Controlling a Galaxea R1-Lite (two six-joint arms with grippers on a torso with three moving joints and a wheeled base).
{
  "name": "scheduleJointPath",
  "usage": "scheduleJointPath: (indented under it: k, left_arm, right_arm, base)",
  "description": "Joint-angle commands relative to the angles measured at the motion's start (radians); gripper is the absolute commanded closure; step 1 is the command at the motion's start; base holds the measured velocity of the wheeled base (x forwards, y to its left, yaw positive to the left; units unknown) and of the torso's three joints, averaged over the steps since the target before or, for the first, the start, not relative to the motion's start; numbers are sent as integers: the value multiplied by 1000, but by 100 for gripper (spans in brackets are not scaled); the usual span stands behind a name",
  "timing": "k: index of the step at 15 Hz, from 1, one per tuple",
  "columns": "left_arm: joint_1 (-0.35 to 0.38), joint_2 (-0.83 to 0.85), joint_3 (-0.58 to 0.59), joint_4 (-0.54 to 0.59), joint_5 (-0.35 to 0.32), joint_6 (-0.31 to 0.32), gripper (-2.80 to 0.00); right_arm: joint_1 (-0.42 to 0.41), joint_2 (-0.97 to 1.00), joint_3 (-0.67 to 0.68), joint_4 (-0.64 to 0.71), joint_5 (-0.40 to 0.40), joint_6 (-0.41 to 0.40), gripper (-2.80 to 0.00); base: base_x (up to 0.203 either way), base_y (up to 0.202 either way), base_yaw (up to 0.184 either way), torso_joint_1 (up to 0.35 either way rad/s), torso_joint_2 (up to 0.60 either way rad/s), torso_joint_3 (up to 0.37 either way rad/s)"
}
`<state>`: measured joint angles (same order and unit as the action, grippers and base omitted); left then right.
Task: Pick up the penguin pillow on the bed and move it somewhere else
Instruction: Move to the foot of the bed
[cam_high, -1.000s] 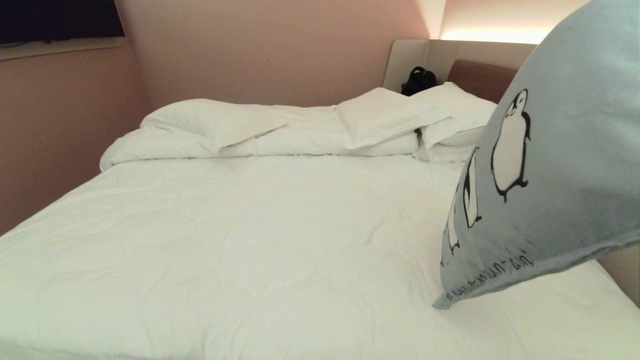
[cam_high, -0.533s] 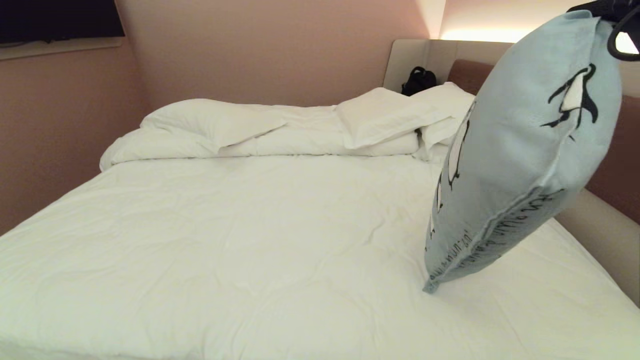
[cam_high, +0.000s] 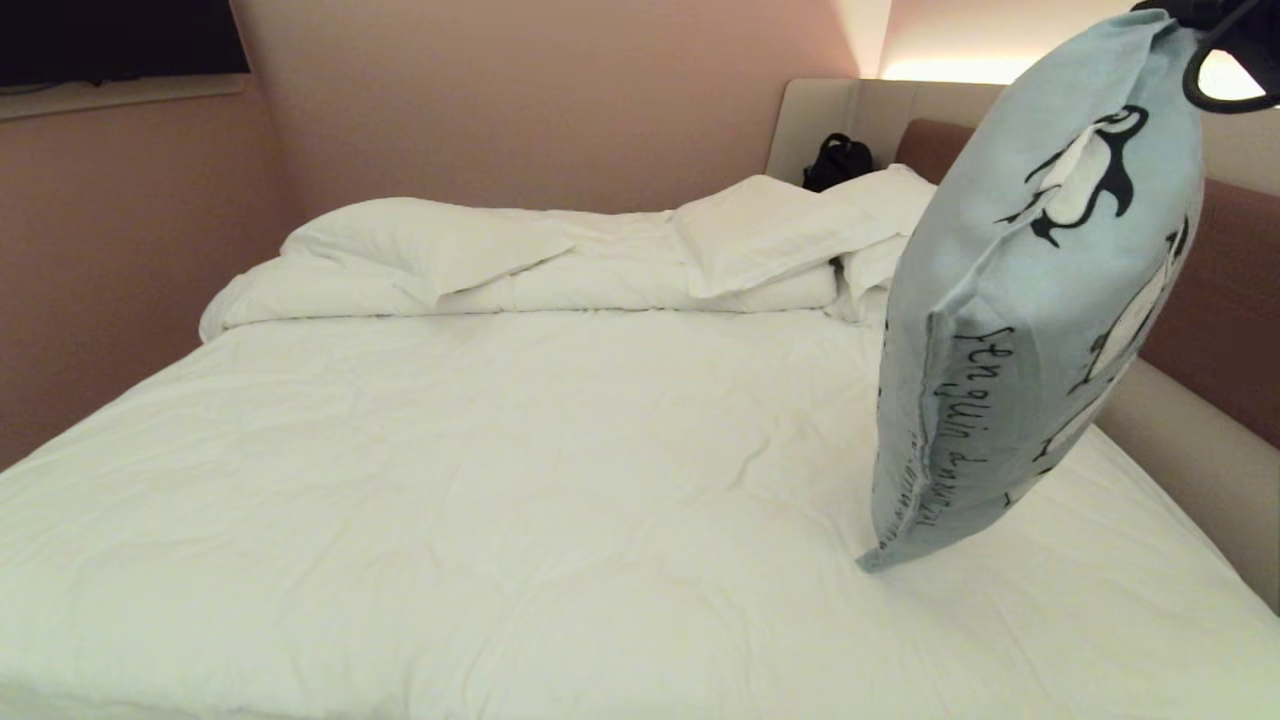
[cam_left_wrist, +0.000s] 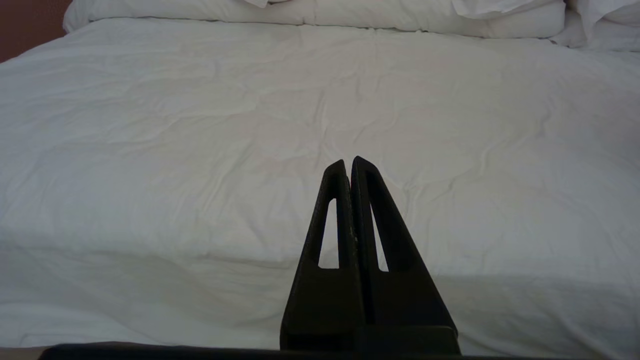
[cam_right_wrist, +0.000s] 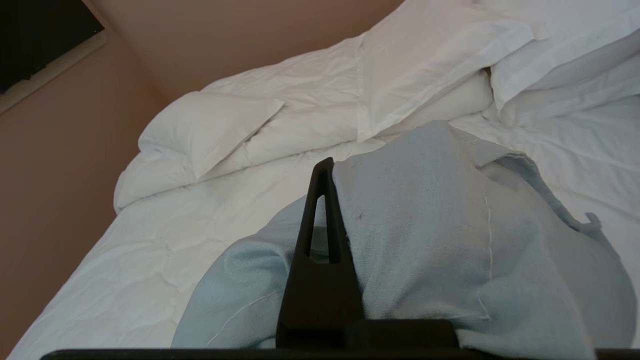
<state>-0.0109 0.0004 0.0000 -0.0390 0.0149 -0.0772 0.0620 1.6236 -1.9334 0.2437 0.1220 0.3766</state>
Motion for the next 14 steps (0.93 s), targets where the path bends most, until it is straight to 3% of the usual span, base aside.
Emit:
scheduleJointPath:
  k: [1, 7, 14]
  left_arm:
    - [0, 0, 0, -1, 0, -1, 0]
    - [0, 0, 0, -1, 0, -1, 0]
    - [0, 0, 0, -1, 0, -1, 0]
  right_arm:
    - [10, 3, 1, -3, -2, 2, 0]
    - [19, 7, 1, -1, -2, 4, 0]
    - [41, 13, 1, -1, -2, 4, 0]
  base:
    - [0, 0, 0, 0, 0, 0]
    - [1, 10, -2, -1, 1, 0]
    - [0, 182, -2, 2, 4, 1]
